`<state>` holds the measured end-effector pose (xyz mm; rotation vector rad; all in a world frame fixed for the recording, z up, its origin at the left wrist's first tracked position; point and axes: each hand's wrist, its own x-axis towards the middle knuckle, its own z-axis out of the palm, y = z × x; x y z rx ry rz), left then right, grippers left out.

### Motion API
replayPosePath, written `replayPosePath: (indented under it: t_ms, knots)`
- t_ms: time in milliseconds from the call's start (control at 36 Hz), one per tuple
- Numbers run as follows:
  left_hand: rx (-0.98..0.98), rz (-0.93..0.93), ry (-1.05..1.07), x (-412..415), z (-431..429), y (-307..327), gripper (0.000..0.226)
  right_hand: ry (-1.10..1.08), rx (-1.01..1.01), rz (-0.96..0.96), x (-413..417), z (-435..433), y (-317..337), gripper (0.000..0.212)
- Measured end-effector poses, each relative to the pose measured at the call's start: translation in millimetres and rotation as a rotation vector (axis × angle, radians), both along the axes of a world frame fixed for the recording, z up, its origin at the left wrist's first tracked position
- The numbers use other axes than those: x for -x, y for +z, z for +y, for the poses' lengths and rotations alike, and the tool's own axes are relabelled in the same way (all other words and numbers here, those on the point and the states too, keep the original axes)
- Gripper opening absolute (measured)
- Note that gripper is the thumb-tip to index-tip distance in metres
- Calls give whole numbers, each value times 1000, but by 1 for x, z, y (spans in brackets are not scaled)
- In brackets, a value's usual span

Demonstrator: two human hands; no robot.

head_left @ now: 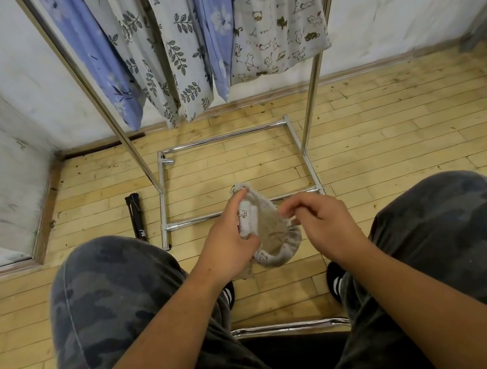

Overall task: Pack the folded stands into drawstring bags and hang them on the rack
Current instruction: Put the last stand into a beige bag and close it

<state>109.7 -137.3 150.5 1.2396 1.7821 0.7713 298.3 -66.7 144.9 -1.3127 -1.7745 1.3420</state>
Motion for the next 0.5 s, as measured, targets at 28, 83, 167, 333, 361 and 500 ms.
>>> replayPosePath:
  t_ms: [28,83,167,333,361,500]
  knots:
    - [-2,-23,0,-1,0,1,88,48,11,-19,1,-2,-2,38]
    - [-11,-59,3,-2,-1,2,88,158,25,-92,3,-5,-5,35]
    - [-21,-85,4,-3,-1,6,88,326,-2,-230,5,-9,-11,34]
    - [-29,-63,-11,-2,-2,8,88,399,-86,-325,4,-9,-9,41]
    - [-30,-52,-13,-2,-3,9,87,387,-91,-355,4,-8,-9,42]
    - [-46,37,-47,0,-3,4,80,287,-108,-449,3,-4,-12,63]
